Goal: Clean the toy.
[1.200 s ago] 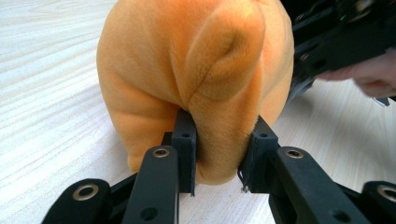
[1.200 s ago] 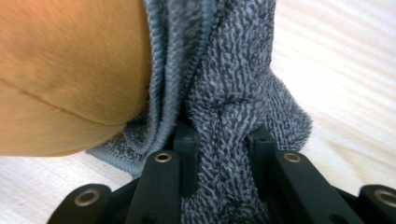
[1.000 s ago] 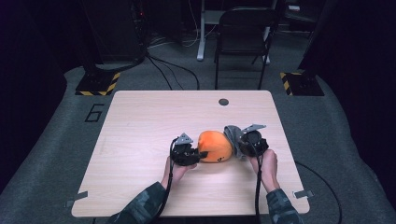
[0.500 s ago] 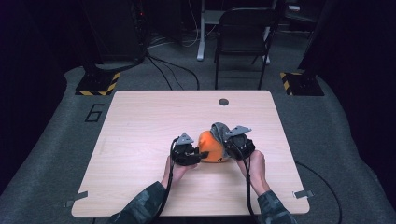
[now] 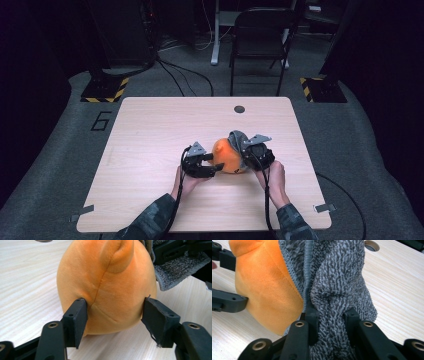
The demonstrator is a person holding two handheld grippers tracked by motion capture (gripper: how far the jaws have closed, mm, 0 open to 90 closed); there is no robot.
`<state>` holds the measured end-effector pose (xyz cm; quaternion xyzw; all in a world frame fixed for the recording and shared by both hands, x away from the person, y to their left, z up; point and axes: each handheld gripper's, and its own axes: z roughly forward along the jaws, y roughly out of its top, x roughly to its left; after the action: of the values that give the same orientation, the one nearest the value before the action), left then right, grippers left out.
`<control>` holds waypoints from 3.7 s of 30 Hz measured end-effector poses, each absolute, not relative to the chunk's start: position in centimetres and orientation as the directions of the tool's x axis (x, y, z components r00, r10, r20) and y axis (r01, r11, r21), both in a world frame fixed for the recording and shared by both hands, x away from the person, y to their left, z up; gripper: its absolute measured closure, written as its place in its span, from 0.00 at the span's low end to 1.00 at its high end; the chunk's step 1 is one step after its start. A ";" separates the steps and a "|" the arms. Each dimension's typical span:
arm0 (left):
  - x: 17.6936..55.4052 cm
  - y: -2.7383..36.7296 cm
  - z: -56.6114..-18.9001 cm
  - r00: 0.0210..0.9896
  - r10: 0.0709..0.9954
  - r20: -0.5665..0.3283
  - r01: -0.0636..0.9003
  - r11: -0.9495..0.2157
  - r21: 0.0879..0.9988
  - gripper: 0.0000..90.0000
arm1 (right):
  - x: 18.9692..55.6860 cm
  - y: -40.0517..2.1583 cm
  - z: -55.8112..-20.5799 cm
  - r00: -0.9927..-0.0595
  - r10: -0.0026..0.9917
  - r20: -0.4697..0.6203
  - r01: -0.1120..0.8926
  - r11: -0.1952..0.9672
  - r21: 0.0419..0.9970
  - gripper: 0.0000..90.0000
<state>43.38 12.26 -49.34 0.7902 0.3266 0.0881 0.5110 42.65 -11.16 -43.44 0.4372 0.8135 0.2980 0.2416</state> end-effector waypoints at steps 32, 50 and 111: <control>43.7 11.6 -52.1 0.822 0.556 0.125 0.186 -0.468 0.864 0.53 | 43.2 -11.5 -43.7 -0.502 0.857 -0.116 0.569 0.428 0.702 0.80; 43.6 11.6 -52.2 0.814 0.567 0.122 0.174 -0.439 0.881 0.79 | 43.0 -12.0 -43.3 -0.500 0.861 -0.097 0.550 0.402 0.732 0.80; 42.7 10.9 -49.3 0.831 0.556 0.027 0.254 -0.421 0.871 0.82 | 44.9 -16.2 -45.1 -0.429 0.903 -0.036 0.722 0.366 0.587 0.80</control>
<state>42.69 10.88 -49.29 0.8282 0.2444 0.1576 0.4791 44.87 -16.16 -45.15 0.5035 0.8069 0.2517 0.1792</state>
